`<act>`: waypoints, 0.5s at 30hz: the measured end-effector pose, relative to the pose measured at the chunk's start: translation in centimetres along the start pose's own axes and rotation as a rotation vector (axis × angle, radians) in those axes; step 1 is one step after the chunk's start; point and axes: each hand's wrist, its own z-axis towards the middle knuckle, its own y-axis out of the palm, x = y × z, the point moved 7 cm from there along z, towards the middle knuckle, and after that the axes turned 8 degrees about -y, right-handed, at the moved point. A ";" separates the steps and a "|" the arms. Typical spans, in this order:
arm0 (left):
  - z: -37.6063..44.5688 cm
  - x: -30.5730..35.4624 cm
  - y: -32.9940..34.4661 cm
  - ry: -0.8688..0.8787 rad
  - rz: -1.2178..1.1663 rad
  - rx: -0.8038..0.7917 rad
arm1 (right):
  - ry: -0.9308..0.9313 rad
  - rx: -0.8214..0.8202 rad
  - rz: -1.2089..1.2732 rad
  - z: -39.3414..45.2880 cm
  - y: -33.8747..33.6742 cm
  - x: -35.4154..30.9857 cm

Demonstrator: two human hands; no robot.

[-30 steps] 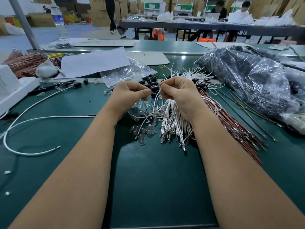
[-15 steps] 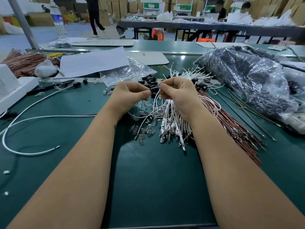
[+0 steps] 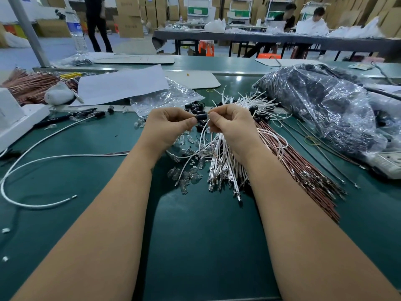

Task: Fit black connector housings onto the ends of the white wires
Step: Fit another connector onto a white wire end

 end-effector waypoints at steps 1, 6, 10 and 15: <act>0.0 -0.1 0.0 -0.003 0.005 -0.005 | -0.002 0.002 -0.005 0.0 0.0 0.0; 0.2 -1.1 -0.1 -0.095 0.041 -0.028 | -0.037 -0.010 0.004 -0.1 0.2 -0.3; 0.4 -1.3 -0.2 -0.122 0.026 -0.045 | -0.030 -0.010 0.027 -0.1 0.5 -0.3; 0.3 -1.3 -0.2 -0.083 0.026 -0.052 | -0.035 -0.045 -0.055 -0.2 0.7 -0.3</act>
